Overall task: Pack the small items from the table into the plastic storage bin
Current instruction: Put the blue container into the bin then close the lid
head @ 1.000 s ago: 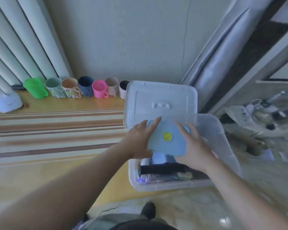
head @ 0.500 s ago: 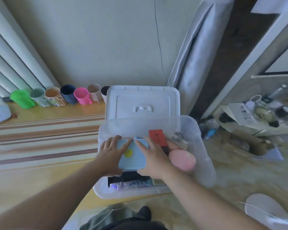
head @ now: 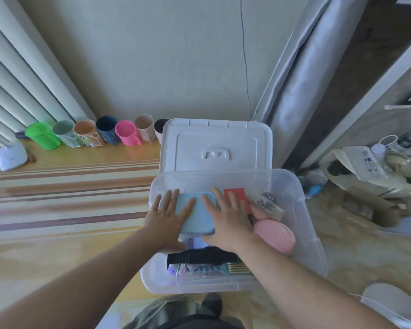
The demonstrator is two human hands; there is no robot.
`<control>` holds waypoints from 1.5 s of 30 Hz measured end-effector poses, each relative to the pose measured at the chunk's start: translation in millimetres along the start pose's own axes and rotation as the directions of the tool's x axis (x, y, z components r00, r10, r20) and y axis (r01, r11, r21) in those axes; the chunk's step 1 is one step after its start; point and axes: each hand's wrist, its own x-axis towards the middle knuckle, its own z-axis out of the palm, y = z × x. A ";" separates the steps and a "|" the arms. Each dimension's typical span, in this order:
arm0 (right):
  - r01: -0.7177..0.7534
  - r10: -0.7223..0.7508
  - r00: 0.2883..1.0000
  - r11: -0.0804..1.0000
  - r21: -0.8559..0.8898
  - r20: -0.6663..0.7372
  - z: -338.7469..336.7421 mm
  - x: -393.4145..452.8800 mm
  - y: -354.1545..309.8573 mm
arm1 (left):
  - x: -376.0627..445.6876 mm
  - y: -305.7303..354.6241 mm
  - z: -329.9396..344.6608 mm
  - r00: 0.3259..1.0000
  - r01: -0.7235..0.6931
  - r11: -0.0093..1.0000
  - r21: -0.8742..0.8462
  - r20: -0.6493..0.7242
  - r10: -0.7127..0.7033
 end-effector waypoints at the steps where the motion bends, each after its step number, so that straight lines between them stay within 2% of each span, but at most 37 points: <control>1: 0.001 -0.001 1.000 1.000 -0.005 0.012 -0.3 2.3 -0.6 | 1.2 0.2 -0.8 0.999 0.000 1.000 0.001 0.036 0.000; 4: 0.063 -0.062 0.996 0.998 -0.014 0.066 -9.0 1.6 1.5 | 4.1 -6.5 -18.0 0.998 0.009 0.993 -0.122 0.058 -0.002; 6: 0.097 -0.098 0.994 0.995 0.024 0.050 -24.7 1.2 9.9 | 12.4 -24.0 -38.1 0.996 0.016 0.976 -0.219 -0.084 -0.035; 7: 0.104 -0.104 0.995 0.994 0.031 -0.003 -35.1 2.9 16.6 | 20.3 -35.7 -48.2 0.981 0.022 0.967 -0.253 -0.183 -0.070; 9: 0.094 -0.089 0.977 0.995 0.017 -0.195 -56.4 14.8 37.3 | 43.7 -62.4 -65.1 0.928 0.041 0.956 -0.290 -0.344 -0.145; 11: 0.032 -0.025 0.924 0.999 0.012 -0.381 -77.5 37.4 68.2 | 76.7 -89.4 -79.7 0.888 0.055 0.957 -0.285 -0.425 -0.178; 12: -0.031 0.033 0.907 0.999 0.013 -0.421 -89.7 49.7 83.4 | 95.8 -101.8 -86.8 0.877 0.064 0.956 -0.285 -0.441 -0.190; 14: -0.171 0.165 0.908 0.985 0.017 -0.386 -113.1 76.4 111.0 | 135.9 -124.0 -101.3 0.883 0.085 0.963 -0.256 -0.429 -0.192; 18: -0.338 0.327 0.919 0.941 -0.013 -0.219 -134.2 138.7 163.2 | 214.4 -153.4 -112.2 0.952 0.101 0.988 -0.119 -0.277 -0.131; 21: -0.474 0.477 0.870 0.879 0.056 -0.123 -126.1 179.4 198.7 | 261.5 -161.3 -106.3 0.973 0.116 0.992 -0.056 -0.194 -0.125; 23: -0.560 0.570 0.821 0.816 0.143 -0.037 -112.5 192.7 216.6 | 280.3 -166.4 -97.7 0.969 0.173 0.978 -0.118 -0.158 -0.191; 25: -0.593 0.591 0.804 0.785 0.181 0.067 -100.0 195.7 227.3 | 283.4 -168.0 -82.3 0.952 0.269 0.920 -0.285 -0.065 -0.299; 27: -0.565 0.547 0.825 0.808 0.166 0.143 -86.3 194.6 230.6 | 274.3 -165.3 -51.9 0.945 0.325 0.855 -0.405 0.111 -0.306; 29: -0.515 0.490 0.854 0.844 0.149 0.176 -75.3 193.0 228.5 | 260.8 -157.8 -23.3 0.946 0.323 0.822 -0.469 0.182 -0.267; 32: -0.505 0.482 0.858 0.854 0.124 0.180 -71.3 192.9 221.4 | 250.7 -148.3 -3.9 0.948 0.310 0.768 -0.560 0.119 -0.296; 35: -0.489 0.476 0.872 0.850 0.193 0.115 -81.9 187.2 215.6 | 241.0 -141.3 -13.1 0.936 0.294 0.755 -0.586 0.017 -0.352; 37: -0.468 0.492 0.870 0.838 0.280 -0.019 -95.2 174.6 212.4 | 230.2 -142.7 -27.0 0.916 0.208 0.769 -0.605 -0.154 -0.370; 40: -0.392 0.544 0.800 0.793 0.467 -0.253 -118.7 142.5 208.9 | 205.1 -146.8 -59.0 0.835 0.070 0.705 -0.706 -0.344 -0.428; 43: -0.268 0.525 0.780 0.771 0.577 -0.339 -139.8 105.7 209.9 | 180.3 -150.2 -85.5 0.786 0.040 0.615 -0.788 -0.355 -0.506; 45: -0.193 0.515 0.775 0.745 0.639 -0.366 -152.9 82.1 207.4 | 160.9 -149.4 -100.0 0.800 0.023 0.574 -0.819 -0.330 -0.502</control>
